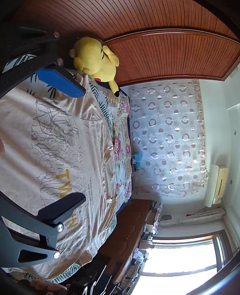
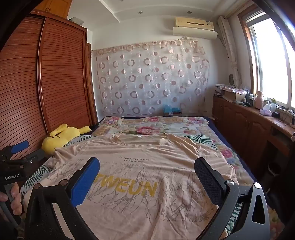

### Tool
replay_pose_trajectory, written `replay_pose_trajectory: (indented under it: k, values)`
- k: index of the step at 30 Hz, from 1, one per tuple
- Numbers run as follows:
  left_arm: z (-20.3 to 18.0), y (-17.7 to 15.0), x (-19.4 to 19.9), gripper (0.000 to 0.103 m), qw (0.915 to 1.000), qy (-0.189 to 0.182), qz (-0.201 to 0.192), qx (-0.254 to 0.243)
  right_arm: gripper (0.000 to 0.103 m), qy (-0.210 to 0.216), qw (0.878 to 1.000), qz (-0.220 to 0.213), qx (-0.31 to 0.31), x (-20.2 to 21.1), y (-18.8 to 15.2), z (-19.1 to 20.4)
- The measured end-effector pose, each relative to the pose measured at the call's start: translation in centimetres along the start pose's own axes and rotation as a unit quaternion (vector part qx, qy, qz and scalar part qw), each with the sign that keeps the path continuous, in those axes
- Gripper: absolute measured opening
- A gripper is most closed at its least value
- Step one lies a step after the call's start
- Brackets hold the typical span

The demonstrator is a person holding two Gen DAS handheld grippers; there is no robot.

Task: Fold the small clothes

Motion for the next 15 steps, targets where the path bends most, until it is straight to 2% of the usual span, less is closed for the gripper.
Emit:
replay_pose_trajectory:
  k: [1, 15]
  values:
    - [-0.16, 0.06, 0.54, 0.103, 0.9998, -0.002, -0.019, 0.003, 0.103, -0.001, 1.0, 0.001, 0.0, 0.03, 0.01, -0.01]
    - [-0.14, -0.48, 0.48, 0.103, 0.9999, -0.001, -0.008, 0.008, 0.103, 0.001, 1.0, -0.009, 0.0, 0.34, 0.15, 0.19]
Point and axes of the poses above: each gripper's, at about its wrist camera, not at the fingertips, and x roughly against the way its jaws point, z to its left, y to its top, the point moved 3 cm from there along -x, roughly the way its jaws point, and after that the axes turned 15 degrees about -z, right-handed, at the moved point
